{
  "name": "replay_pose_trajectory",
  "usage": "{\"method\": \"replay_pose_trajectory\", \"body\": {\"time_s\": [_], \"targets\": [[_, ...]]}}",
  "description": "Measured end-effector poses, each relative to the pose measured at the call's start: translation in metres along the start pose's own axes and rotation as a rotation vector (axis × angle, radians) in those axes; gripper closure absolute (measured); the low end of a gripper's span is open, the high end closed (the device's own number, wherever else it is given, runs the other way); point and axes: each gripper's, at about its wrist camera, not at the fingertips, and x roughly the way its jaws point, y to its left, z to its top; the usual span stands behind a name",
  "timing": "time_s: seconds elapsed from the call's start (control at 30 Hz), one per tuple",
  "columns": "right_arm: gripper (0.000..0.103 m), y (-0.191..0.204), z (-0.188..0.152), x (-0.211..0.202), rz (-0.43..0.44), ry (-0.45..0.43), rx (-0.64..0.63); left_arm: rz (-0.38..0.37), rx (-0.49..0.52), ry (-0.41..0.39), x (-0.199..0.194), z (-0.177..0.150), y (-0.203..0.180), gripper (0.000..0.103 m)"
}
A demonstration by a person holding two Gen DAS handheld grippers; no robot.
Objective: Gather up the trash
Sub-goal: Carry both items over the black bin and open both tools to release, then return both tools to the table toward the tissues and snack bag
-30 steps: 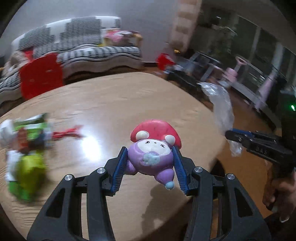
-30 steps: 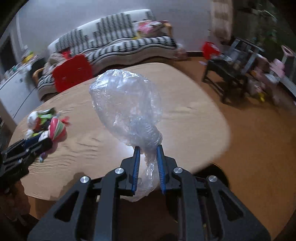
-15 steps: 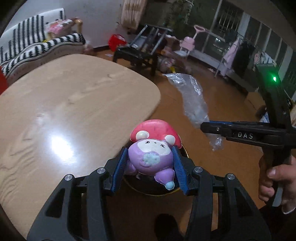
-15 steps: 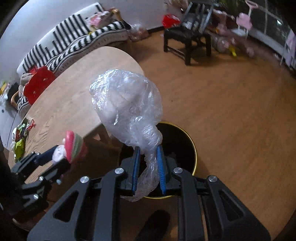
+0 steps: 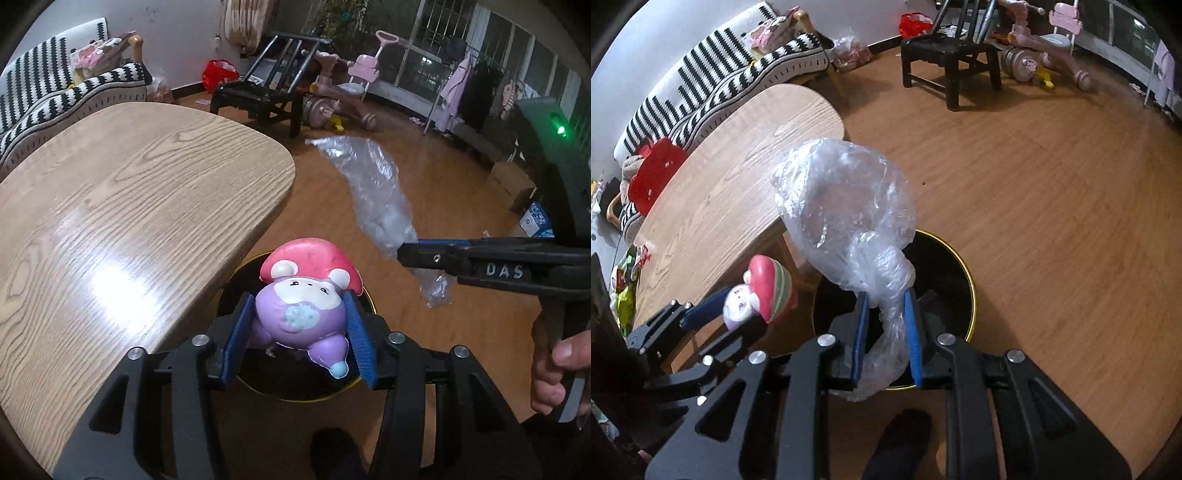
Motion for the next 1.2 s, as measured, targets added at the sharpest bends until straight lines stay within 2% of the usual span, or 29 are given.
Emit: {"method": "replay_pose_trajectory", "body": {"time_s": [0.03, 0.07, 0.13, 0.4, 0.7, 0.87, 1.0, 1.2], "targets": [[0.069, -0.002, 0.001, 0.0, 0.008, -0.002, 0.007, 0.004, 0.0, -0.001, -0.001, -0.001, 0.001, 0.051], [0.046, -0.004, 0.0, -0.002, 0.013, -0.005, 0.007, 0.003, 0.003, -0.002, -0.001, -0.001, 0.0, 0.047], [0.029, -0.003, 0.0, -0.006, 0.005, -0.028, -0.005, 0.001, 0.011, -0.01, -0.002, 0.0, -0.002, 0.035], [0.03, 0.008, 0.002, -0.014, 0.04, -0.044, -0.024, 0.005, -0.005, -0.032, -0.013, 0.003, 0.007, 0.029], [0.029, 0.059, 0.014, -0.031, 0.106, -0.082, -0.093, 0.039, -0.046, -0.091, -0.064, -0.003, 0.037, 0.017], [0.027, 0.127, 0.017, -0.04, 0.148, -0.116, -0.204, 0.093, -0.128, -0.133, -0.112, -0.012, 0.078, 0.01], [0.027, 0.197, 0.016, -0.041, 0.218, -0.124, -0.295, 0.205, -0.163, -0.165, -0.155, -0.029, 0.121, 0.009], [0.027, 0.314, 0.006, -0.039, 0.35, -0.124, -0.428, 0.365, -0.293, -0.188, -0.234, -0.08, 0.211, 0.009]]}}
